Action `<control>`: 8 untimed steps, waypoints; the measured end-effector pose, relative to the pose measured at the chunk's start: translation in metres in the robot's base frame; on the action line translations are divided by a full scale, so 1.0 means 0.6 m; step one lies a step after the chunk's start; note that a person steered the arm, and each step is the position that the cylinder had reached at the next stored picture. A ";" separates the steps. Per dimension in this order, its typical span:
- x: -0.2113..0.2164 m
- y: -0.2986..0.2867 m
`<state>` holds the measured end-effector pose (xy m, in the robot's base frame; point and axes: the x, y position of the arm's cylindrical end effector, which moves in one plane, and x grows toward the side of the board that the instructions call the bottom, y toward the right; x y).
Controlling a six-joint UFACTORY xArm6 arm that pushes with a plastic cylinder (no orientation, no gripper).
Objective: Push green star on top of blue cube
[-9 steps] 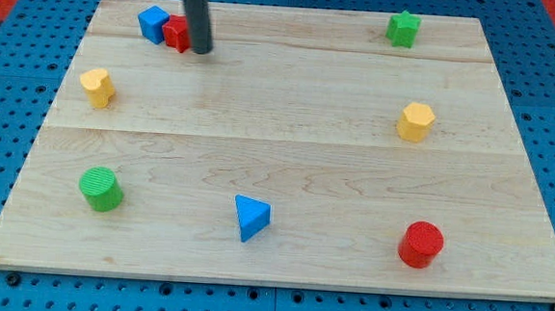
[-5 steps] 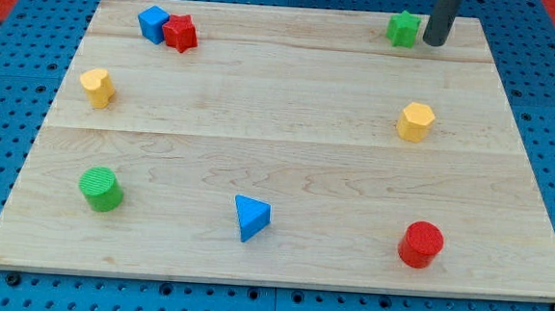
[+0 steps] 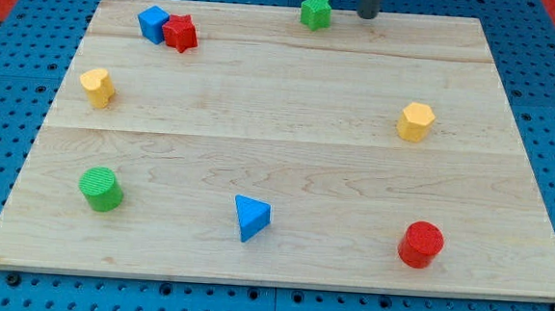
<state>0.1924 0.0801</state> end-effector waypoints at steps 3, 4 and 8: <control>0.077 -0.323; 0.072 -0.225; -0.001 -0.270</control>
<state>0.1920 -0.0819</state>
